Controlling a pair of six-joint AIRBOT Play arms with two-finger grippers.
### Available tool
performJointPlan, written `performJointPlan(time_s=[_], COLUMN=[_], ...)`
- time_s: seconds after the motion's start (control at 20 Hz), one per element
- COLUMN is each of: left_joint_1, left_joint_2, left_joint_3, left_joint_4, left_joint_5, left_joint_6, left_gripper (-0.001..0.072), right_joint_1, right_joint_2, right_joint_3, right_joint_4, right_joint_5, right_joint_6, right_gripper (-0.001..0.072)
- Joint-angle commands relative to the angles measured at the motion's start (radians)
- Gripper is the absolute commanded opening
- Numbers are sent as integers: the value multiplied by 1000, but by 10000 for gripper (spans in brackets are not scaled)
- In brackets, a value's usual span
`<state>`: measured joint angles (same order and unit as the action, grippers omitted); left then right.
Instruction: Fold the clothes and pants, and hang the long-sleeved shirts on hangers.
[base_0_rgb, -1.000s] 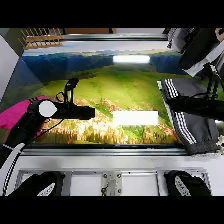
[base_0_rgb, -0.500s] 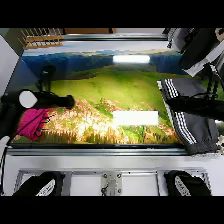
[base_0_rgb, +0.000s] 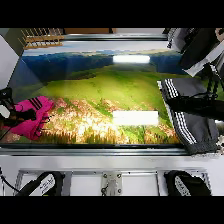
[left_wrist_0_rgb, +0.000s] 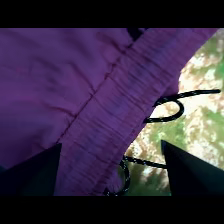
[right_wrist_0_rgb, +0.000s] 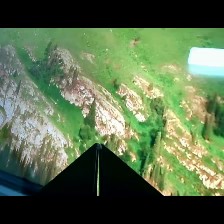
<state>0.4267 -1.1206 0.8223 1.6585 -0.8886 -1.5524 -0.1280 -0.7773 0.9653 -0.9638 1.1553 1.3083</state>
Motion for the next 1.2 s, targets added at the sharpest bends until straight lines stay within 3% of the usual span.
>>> performJointPlan(time_s=[0.0,0.25,0.3,0.4,0.45,0.65,0.85,1.0,1.15], left_joint_1=[20,-24,-24,-24,-27,-152,-503,-826,-1074], left_joint_2=[-92,-179,-182,-162,-139,51,222,255,177], left_joint_3=[-79,-75,-76,-75,-75,-25,76,117,159], left_joint_4=[17,60,61,59,54,-40,-179,-219,-219], left_joint_5=[89,101,103,104,104,22,-96,-60,36], left_joint_6=[-9,-19,-34,-79,-79,-78,-84,-175,-278], left_gripper=[718,716,581,145,5,5,5,5,5], right_joint_1=[1,1,1,1,1,1,1,1,1], right_joint_2=[0,0,0,0,0,0,0,0,0], right_joint_3=[0,0,0,0,0,0,0,0,0], right_joint_4=[0,0,0,0,0,0,0,0,0], right_joint_5=[0,0,0,0,0,0,0,0,0], right_joint_6=[0,0,0,0,0,0,0,0,0], right_gripper=[32,32,32,32,32,32,32,32,32])
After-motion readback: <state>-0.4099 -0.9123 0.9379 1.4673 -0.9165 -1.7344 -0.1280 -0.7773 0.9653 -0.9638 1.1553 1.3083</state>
